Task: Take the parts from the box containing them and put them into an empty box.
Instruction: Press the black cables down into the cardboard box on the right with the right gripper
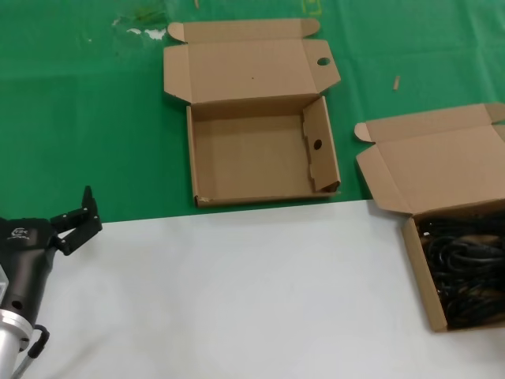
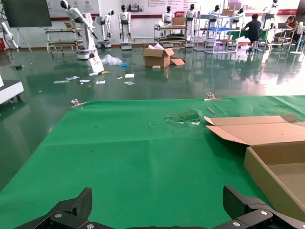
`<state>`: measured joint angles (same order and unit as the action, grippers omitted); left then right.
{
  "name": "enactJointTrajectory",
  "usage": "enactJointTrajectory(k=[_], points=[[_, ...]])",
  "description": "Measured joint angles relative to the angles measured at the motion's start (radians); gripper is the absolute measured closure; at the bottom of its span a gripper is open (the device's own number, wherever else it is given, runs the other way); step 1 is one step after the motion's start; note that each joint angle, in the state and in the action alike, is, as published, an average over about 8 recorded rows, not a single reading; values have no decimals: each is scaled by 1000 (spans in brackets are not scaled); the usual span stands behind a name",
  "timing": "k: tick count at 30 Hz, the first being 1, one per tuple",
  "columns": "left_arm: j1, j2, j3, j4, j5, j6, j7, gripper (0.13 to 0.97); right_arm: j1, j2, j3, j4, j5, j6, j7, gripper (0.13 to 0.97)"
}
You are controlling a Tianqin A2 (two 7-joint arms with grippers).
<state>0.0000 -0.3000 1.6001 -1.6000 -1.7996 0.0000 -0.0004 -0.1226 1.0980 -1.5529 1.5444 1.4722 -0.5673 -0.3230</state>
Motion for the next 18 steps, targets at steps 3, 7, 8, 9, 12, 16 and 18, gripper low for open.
enactJointTrajectory(k=[3,7,8,9,12,16,18], points=[[0,0,0,0,0,0,0,132,73,-17,-51,-17,-66,-10,36,129],[0,0,0,0,0,0,0,132,137,-38,-96,-24,-135,-19,81,136],[0,0,0,0,0,0,0,132,149,-42,-105,-24,-148,-21,91,138],[0,0,0,0,0,0,0,132,158,-46,-112,-23,-160,-23,100,140],[0,0,0,0,0,0,0,132,177,-55,-129,-20,-189,-26,124,147],[0,0,0,0,0,0,0,132,186,-62,-141,-13,-218,-24,150,179],[0,0,0,0,0,0,0,132,188,-65,-146,-10,-230,-22,160,199]])
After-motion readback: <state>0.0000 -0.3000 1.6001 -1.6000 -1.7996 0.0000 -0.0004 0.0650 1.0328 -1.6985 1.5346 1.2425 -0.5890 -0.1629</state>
